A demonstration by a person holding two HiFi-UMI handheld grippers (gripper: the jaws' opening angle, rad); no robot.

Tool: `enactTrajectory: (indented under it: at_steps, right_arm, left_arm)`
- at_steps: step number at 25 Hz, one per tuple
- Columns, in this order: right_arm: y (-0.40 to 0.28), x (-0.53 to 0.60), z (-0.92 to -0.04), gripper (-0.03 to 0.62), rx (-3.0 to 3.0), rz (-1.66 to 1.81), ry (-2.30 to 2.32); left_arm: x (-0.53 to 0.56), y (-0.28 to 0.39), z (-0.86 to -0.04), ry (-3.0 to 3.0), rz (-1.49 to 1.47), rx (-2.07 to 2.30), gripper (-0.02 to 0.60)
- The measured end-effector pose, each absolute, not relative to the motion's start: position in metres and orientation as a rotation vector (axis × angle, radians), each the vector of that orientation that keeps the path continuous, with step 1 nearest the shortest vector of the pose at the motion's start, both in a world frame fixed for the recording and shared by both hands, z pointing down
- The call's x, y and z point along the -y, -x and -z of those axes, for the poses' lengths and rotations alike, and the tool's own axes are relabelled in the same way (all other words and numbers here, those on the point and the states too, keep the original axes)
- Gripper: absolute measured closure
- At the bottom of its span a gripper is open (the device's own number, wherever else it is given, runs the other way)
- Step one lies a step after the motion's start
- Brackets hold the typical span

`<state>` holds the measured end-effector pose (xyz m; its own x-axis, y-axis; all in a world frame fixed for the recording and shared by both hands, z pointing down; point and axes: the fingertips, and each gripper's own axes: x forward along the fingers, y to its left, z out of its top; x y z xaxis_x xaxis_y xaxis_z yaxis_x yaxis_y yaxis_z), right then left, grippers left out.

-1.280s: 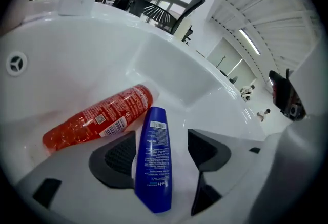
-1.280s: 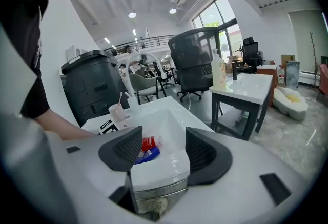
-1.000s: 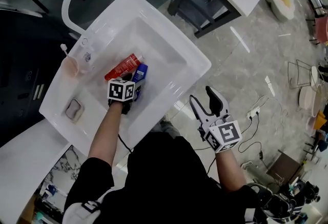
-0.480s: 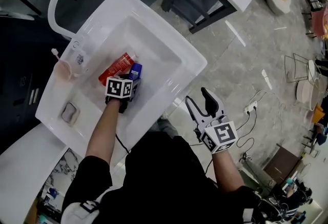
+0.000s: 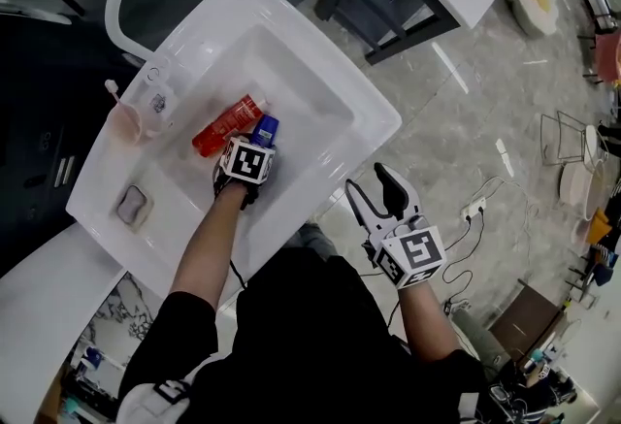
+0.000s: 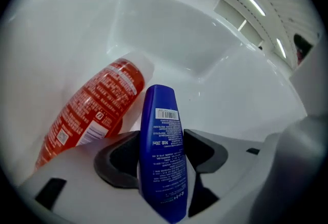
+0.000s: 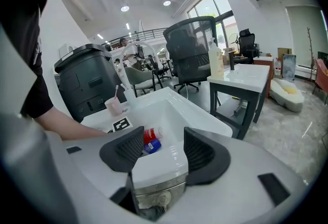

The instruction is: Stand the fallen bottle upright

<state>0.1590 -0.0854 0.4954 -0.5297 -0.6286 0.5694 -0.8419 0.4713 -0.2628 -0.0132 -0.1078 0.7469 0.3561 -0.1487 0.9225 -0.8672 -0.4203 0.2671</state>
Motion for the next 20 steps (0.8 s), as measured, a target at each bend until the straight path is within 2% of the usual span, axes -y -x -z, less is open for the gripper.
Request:
enactTrajectory:
  at_steps: [3,10,16,20]
  right_arm:
    - [-0.159,0.087,-0.493,0.341,2.334,-0.732,-1.236]
    - [-0.163,0.09,-0.495,0.349,2.327,-0.752,-1.268]
    - [-0.158,0.092,-0.495,0.352,2.333,-0.76,-1.264]
    - [-0.158,0.093,-0.494,0.355,2.331,-0.766,-1.277]
  left_arm:
    - [0.107,0.011,-0.743,-1.872,-1.263,0.886,0.306]
    - [0.108,0.013,-0.735,-1.912,-1.23,0.863,0.342]
    - [0.099,0.016,-0.736,-2.017,-1.53,0.835,0.348]
    - [0.097,0.008,-0.735,-2.02,-1.468,0.792,0.353]
